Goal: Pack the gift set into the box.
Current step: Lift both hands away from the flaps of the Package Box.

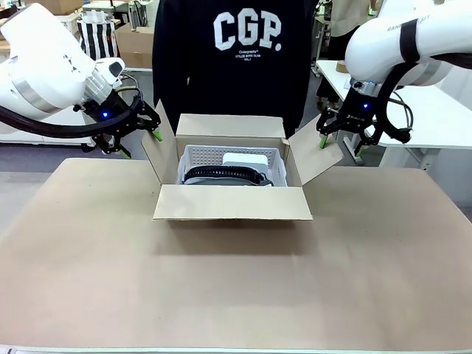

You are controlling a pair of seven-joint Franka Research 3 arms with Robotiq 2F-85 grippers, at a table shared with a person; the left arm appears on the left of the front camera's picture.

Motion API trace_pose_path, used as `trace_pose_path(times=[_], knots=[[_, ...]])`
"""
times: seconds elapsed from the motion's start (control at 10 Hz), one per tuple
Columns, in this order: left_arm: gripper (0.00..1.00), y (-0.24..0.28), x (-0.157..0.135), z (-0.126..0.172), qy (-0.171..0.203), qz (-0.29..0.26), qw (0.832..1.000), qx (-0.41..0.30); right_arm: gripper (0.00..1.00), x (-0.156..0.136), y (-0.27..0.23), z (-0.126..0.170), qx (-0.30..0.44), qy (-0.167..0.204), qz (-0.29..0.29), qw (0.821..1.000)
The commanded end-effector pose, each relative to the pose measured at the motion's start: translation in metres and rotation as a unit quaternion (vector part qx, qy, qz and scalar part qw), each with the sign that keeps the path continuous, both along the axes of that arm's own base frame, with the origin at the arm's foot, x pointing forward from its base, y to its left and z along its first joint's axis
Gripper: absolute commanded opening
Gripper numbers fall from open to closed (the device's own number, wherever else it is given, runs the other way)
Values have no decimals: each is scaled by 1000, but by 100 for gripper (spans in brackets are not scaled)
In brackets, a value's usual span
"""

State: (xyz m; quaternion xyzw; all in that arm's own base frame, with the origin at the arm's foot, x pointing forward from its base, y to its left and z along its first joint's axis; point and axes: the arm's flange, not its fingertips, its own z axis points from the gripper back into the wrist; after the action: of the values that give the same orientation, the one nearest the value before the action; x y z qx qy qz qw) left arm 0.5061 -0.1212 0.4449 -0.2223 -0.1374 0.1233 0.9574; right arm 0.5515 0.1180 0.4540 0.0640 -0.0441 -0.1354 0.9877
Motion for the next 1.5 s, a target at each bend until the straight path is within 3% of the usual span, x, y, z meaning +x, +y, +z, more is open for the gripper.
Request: trace_pose_path(times=[0.0, 0.8, 0.9, 1.0, 1.1, 1.3, 1.4], knots=[[100, 1, -1, 0, -2, 5, 1000, 6, 100, 2, 4, 4, -7, 2, -10, 1000], [100, 0, 0, 0, 0, 0, 1000, 0, 100, 0, 0, 0, 0, 0, 0, 1000], [100, 12, -13, 20, 6, -57, 993, -106, 100, -11, -11, 22, 101, -12, 26, 994], [100, 32, -30, 41, -19, -118, 969, -216, 100, -29, -30, 51, 238, -47, 73, 967], [100, 50, -41, 55, -31, -170, 936, -306, 100, -40, -50, 69, 300, -54, 40, 952], [100, 78, -67, 73, -89, -179, 885, -421, 100, -73, -94, 99, 477, -67, 59, 875], [100, 95, -83, 74, -109, -161, 857, -477, 100, -99, -108, 107, 508, -64, 75, 856]])
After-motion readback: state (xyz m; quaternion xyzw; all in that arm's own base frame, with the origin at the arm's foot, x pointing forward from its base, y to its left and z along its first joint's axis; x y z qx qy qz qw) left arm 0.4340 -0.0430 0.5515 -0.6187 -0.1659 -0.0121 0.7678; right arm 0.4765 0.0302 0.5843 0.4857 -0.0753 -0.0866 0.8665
